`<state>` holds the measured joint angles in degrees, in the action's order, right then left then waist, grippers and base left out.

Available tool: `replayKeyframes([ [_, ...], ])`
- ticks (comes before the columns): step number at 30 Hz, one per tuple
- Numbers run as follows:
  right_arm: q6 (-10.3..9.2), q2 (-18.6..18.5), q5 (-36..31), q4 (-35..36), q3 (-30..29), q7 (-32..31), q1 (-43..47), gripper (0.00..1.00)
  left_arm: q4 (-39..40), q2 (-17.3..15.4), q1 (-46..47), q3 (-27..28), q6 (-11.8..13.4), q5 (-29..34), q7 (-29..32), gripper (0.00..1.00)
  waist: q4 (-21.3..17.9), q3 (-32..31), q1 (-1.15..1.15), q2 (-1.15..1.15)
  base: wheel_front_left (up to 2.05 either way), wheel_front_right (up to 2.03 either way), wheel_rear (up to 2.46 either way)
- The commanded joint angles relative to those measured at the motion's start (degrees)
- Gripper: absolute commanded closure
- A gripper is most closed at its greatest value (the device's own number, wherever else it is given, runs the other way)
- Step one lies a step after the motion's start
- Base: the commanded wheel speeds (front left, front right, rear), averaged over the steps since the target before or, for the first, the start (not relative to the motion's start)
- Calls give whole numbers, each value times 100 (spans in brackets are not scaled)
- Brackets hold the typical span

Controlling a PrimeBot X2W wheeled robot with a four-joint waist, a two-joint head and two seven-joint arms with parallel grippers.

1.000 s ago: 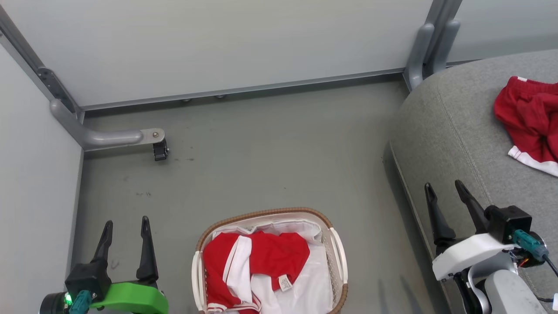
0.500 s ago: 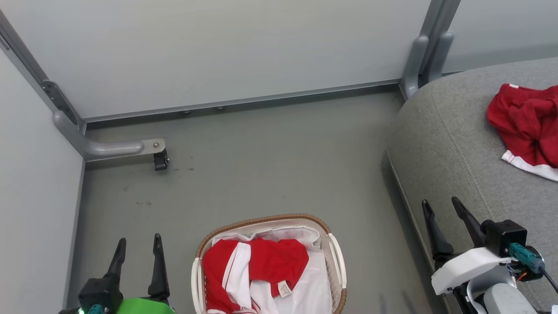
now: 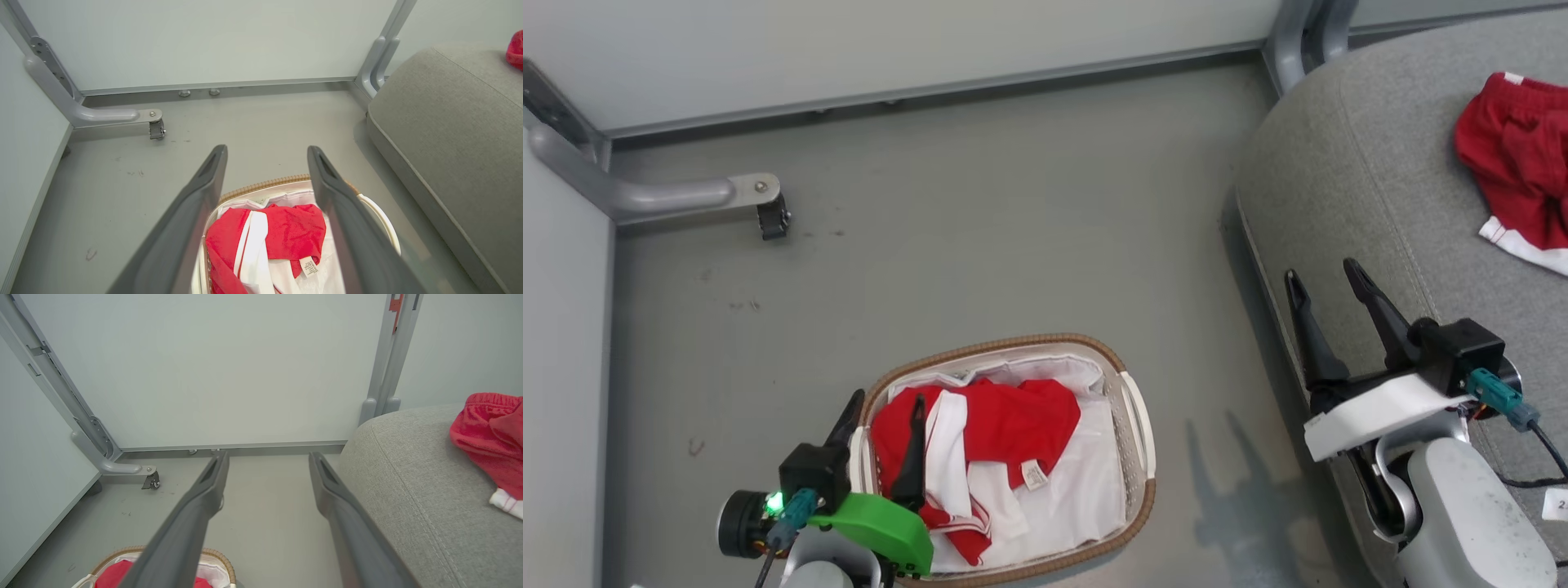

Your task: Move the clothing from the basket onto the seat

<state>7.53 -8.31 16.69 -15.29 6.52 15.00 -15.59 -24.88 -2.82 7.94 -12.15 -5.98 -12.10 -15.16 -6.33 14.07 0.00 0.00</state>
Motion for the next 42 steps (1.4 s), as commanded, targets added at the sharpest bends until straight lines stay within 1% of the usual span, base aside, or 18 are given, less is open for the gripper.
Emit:
replayKeyframes([
  [1, -8, 12, 48, 62, 42, 26, -159, 0, -146, -17, 256, -82, -16, 84, 3, 0, -283, 667, 0, 0, 0, 0, 0],
  [8, -8, 76, 46, 167, 90, 26, -556, 0, -973, -23, 1025, -425, -49, 265, 3, 0, -434, 1448, 0, 0, 0, 0, 0],
  [13, -8, 136, 22, 249, 111, 26, -791, 0, -1468, -26, 1600, -445, 40, 286, 2, 0, -531, 1978, 0, 0, 0, 0, 0],
  [16, -8, 158, -2, 269, 139, 26, -879, 0, -1818, -63, 1863, -552, 8, 471, 2, 0, -582, 2231, 0, 0, 0, 0, 0],
  [20, -8, 206, 12, 295, 120, 26, -979, 0, -2426, -132, 2276, -667, 31, 662, 1, 0, -668, 2523, 0, 0, 0, 0, 0],
  [22, -8, 246, 19, 317, 129, 26, -1017, 0, -2852, -165, 2456, -745, 71, 768, 2, 0, -720, 2669, 0, 0, 0, 0, 0],
  [25, -8, 298, 27, 318, 155, 26, -1022, 0, -3311, -170, 2753, -787, 175, 825, 2, 0, -783, 2843, 0, 0, 0, 0, 0],
  [29, -8, 360, 33, 345, 153, 26, -1016, 0, -3893, -197, 3092, -820, 426, 901, 43, 0, -837, 3065, 0, 0, 0, 0, 0],
  [31, -8, 385, 34, 359, 144, 26, -1024, 0, -4148, -207, 3249, -880, 522, 961, 142, 0, -856, 3158, 0, 0, 0, 0, 0],
  [33, -8, 408, 24, 382, 133, 26, -1041, 0, -4364, -236, 3406, -916, 686, 1024, 266, 0, -874, 3247, 0, 0, 0, 0, 0],
  [38, -8, 470, -2, 427, 63, 26, -1103, 0, -4633, -297, 3720, -1038, 1086, 1169, 435, 0, -908, 3440, 0, 0, 0, 0, 0],
  [42, -8, 503, 13, 434, 61, 26, -1141, 0, -4759, -349, 3936, -1226, 1272, 1341, 776, 0, -910, 3557, 0, 0, 0, 0, 0],
])
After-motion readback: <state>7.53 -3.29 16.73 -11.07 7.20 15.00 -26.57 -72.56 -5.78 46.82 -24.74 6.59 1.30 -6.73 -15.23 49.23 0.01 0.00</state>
